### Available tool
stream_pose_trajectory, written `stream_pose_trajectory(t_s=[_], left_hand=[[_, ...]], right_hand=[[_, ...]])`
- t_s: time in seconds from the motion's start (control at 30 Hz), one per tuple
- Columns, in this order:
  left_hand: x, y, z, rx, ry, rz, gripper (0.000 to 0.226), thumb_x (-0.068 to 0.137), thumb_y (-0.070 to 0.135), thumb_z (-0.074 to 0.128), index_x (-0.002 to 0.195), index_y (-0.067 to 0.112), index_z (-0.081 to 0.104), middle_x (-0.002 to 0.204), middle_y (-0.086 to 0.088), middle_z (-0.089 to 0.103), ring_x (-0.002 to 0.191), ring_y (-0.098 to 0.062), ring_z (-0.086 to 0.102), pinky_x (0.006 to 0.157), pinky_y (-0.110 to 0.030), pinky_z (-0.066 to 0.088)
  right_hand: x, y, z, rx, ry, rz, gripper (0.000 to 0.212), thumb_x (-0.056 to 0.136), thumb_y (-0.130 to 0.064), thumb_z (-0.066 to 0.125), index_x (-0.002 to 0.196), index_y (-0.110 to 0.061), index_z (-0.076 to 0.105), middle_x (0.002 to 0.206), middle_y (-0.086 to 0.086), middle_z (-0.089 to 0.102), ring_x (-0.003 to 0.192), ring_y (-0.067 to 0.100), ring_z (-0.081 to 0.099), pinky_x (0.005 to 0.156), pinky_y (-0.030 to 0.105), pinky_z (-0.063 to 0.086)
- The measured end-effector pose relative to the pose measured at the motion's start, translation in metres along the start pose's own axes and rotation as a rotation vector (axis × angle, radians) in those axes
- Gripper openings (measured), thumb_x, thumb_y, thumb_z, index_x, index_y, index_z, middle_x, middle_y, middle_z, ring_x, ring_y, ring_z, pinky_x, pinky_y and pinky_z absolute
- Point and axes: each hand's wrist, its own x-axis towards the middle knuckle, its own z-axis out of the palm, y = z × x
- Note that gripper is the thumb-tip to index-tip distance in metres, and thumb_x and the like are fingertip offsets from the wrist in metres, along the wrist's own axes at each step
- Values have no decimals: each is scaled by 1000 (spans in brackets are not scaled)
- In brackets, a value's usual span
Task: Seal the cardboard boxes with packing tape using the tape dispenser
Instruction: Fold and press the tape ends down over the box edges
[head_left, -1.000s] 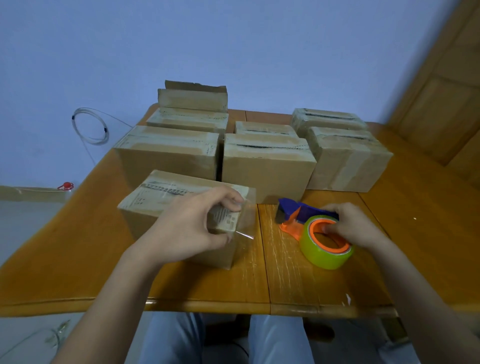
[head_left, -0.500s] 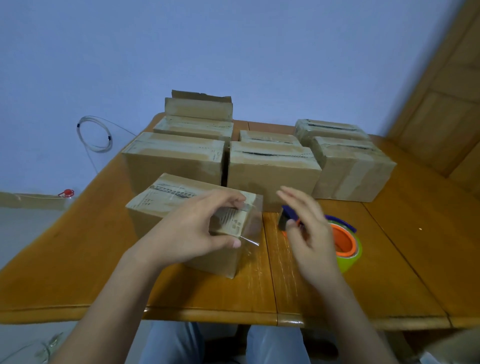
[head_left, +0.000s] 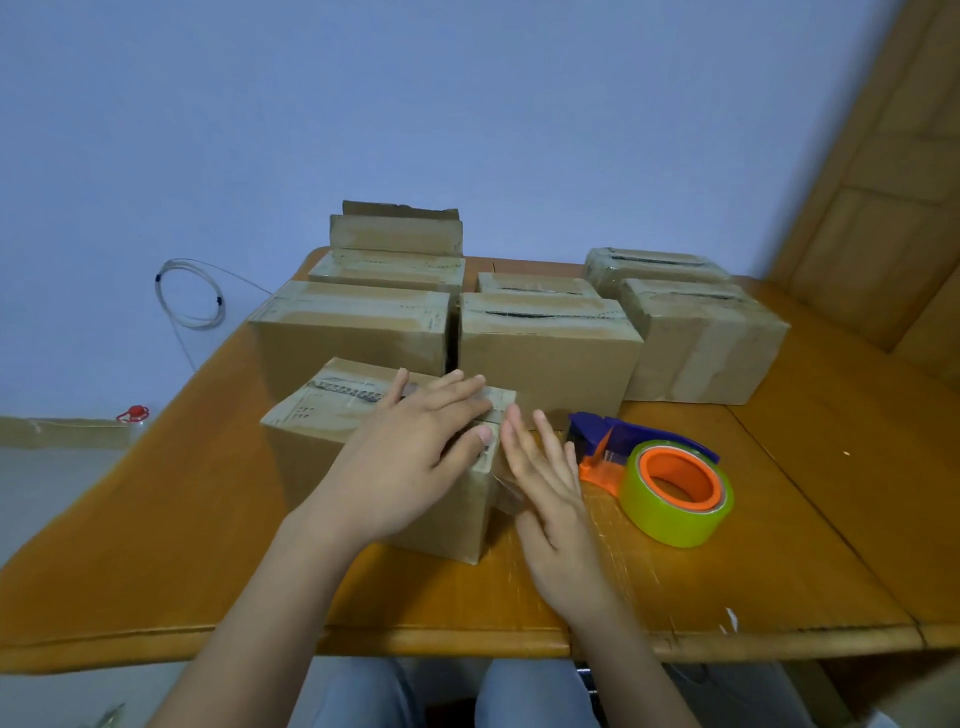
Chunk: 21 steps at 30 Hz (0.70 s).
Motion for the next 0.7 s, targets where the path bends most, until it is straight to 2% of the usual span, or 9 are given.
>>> stream_pose_trajectory(t_s=[0.13,0.27,0.43,0.5,0.57,0.63,0.7], left_hand=[[2,0,-1,5,-28,-25,70,88,62,15,144,29,41,153,11,34,142,1,20,113,-20,4],[2,3,-5,-4,-40,-41,67,87,56,19,144,28,41,153,12,33,142,1,21,111,-17,6],[3,3,-5,2,-43,-36,67,87,55,21,144,27,42,153,9,35,142,-1,24,111,-18,9],[3,3,-5,-6,-48,-32,67,87,56,21,144,26,42,152,9,35,141,-1,24,111,-19,9],[3,3,-5,-2,-47,-33,67,86,56,22,143,27,42,152,10,36,141,0,25,110,-18,9],[2,3,-5,-3,-32,-40,66,86,55,22,142,28,44,151,11,37,140,0,27,110,-17,10],[1,3,-4,-3,-15,-50,65,87,55,23,141,29,45,150,12,39,139,1,28,111,-18,11]], right_hand=[[-4,-3,-1,21,-130,73,92,79,4,32,146,-48,-5,154,-31,-4,145,4,-11,116,43,-11],[-8,-3,-1,-14,-220,121,97,84,7,36,145,-47,-17,151,-34,-16,142,0,-18,115,42,-16],[-14,-1,-3,-40,-270,131,92,87,10,37,146,-41,-13,148,-38,-17,141,-4,-17,114,39,-17],[-18,2,-5,-12,-255,126,88,86,11,35,147,-42,0,148,-40,-9,142,-6,-11,115,36,-16],[-20,3,-7,29,-170,126,78,84,4,34,142,-46,21,147,-41,11,143,-6,5,117,33,-6],[-19,2,-8,87,31,129,61,83,-5,37,130,-41,47,136,-34,43,136,-5,31,117,30,19],[-12,1,-10,130,235,127,46,83,-9,41,119,-32,60,123,-22,59,120,-4,49,104,21,39]])
